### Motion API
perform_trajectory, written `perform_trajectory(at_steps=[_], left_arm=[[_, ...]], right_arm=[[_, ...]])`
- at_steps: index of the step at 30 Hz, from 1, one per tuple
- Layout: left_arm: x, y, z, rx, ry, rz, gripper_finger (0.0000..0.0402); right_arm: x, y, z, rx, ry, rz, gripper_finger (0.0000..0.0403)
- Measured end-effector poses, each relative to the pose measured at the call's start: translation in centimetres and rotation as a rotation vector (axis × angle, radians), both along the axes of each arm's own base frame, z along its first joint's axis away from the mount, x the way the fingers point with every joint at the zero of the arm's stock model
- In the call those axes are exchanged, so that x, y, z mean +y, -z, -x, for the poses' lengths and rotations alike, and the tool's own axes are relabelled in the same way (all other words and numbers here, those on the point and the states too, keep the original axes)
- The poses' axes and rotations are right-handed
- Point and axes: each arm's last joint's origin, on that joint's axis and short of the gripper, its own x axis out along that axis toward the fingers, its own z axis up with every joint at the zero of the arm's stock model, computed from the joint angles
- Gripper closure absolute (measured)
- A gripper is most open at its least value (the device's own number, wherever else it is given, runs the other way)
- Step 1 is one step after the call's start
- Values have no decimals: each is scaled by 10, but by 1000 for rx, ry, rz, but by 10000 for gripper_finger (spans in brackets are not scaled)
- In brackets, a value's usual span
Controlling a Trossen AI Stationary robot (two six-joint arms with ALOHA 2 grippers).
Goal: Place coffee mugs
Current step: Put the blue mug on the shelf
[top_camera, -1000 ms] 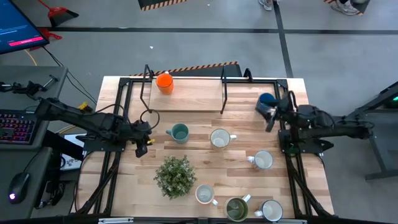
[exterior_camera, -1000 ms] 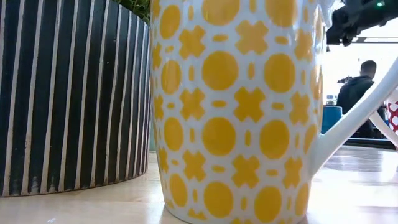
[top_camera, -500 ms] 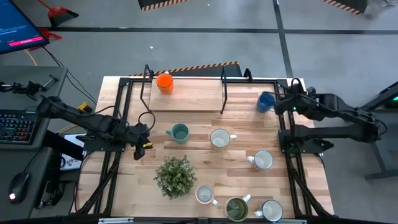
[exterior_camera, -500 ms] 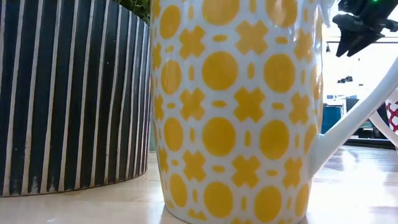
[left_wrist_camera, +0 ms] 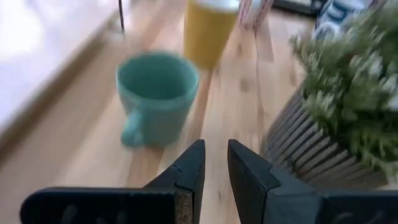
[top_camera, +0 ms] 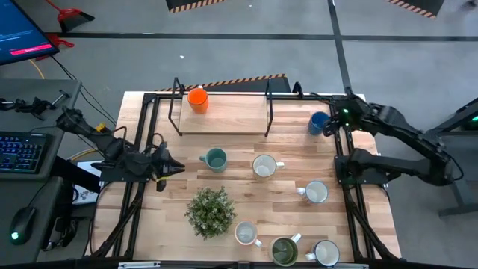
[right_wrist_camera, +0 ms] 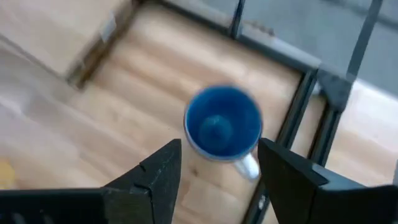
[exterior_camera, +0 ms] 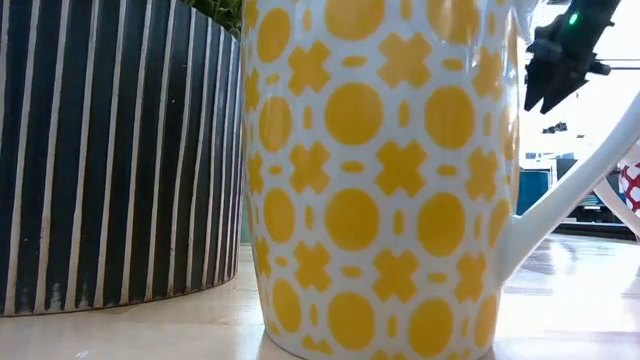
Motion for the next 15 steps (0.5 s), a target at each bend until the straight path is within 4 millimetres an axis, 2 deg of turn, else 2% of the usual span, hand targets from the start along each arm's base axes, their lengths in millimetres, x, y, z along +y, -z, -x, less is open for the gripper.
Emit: perform_trajectory(at_steps=[4,7,11,15], left_arm=[[-5,-10,-3,-103,38,-112,342],[-8,-16,-5,-161,109,-145,342],[-11,-22,-7,-213,195,-173,342],[-8,-28,-10,-266,182,-229,342]], right_arm=[[-22,31,-12,54,-99,-117,210],[-42,45,-19,28,-133,-126,210],[-65,50,-14,66,-104,-122,210],[-81,51,-6,82,-70,-130,210]])
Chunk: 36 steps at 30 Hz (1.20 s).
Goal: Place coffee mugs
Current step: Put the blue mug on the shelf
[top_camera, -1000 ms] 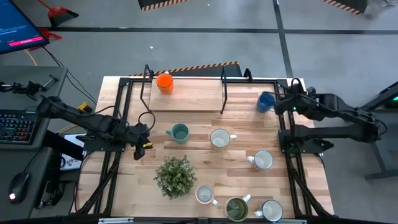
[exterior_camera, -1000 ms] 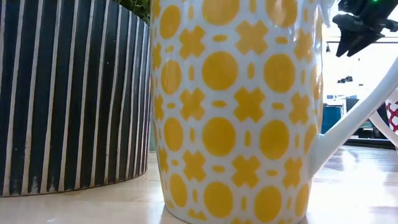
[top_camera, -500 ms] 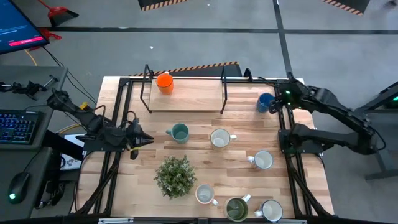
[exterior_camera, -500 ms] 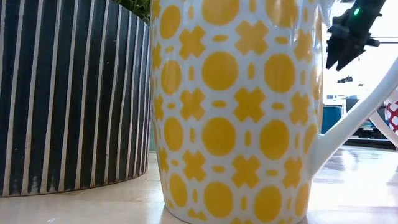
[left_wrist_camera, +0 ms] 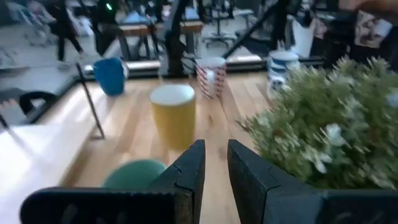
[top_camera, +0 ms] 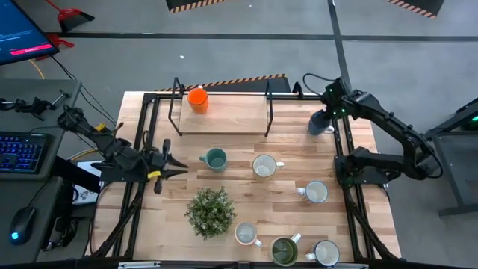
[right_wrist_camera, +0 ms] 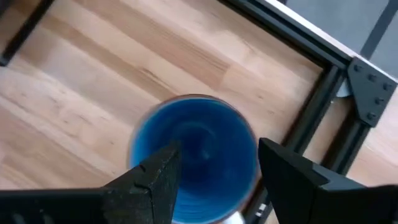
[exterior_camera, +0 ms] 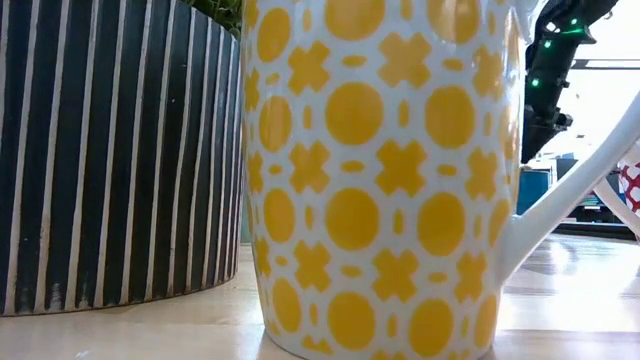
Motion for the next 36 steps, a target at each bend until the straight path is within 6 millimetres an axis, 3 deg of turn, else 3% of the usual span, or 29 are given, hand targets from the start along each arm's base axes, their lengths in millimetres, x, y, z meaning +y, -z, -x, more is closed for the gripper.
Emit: perform_trajectory(at_steps=[12,20,36], left_arm=[[10,-1,-10,-16,-97,-1,342],[4,0,-15,-5,-1,17,342],[3,3,-18,14,1,8,342]], right_arm=[[-4,0,-2,-89,102,-19,210],[-4,5,-9,-36,176,-16,210],[-5,11,-18,-14,348,-5,210]])
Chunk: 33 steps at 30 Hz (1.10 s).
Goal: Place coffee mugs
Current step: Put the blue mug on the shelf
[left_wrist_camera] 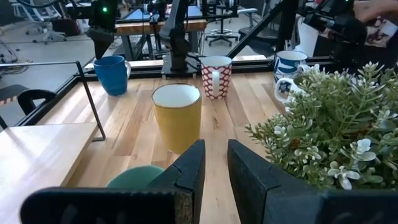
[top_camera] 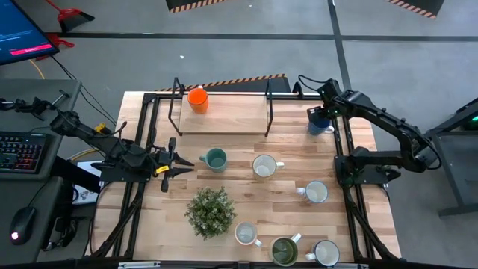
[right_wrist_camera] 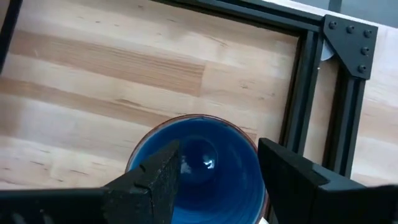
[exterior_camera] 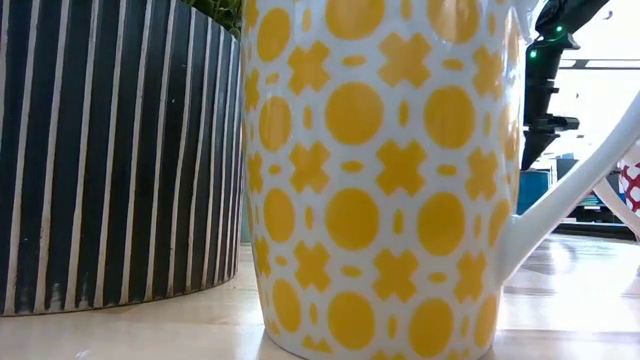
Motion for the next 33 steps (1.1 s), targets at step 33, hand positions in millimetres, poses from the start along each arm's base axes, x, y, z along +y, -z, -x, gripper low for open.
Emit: perform_trajectory(at_steps=[33], left_arm=[[-1,1,0,9,27,-5,342]], right_arm=[[24,32,4,100,126,-58,210]])
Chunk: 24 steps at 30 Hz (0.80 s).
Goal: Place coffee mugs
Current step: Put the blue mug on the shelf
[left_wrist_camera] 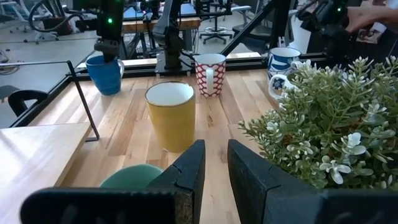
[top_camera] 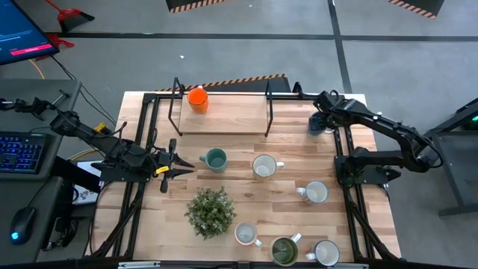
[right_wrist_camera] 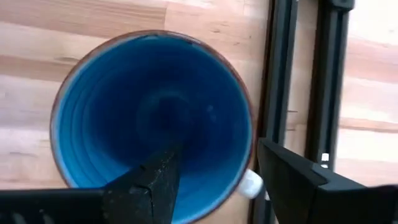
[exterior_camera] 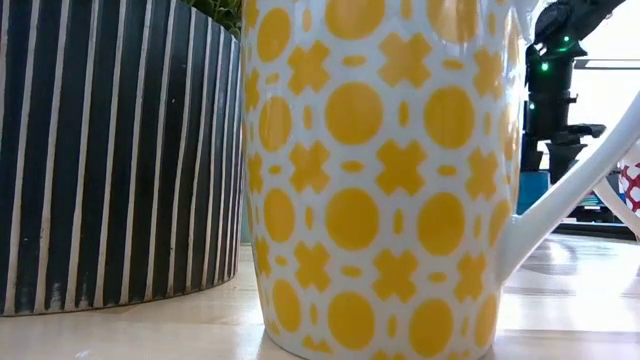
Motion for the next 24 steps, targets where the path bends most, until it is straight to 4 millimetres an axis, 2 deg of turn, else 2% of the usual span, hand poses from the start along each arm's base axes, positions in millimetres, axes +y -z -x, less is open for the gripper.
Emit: perform_trajectory(at_steps=[18,22,24], left_arm=[[0,0,0,0,-1,10,342],[0,0,0,1,0,10,342],[0,0,0,1,0,10,342]], right_arm=[[-7,32,4,-86,3,68,210],[-9,31,2,-99,-10,94,215],[-10,31,2,-97,-10,103,231]])
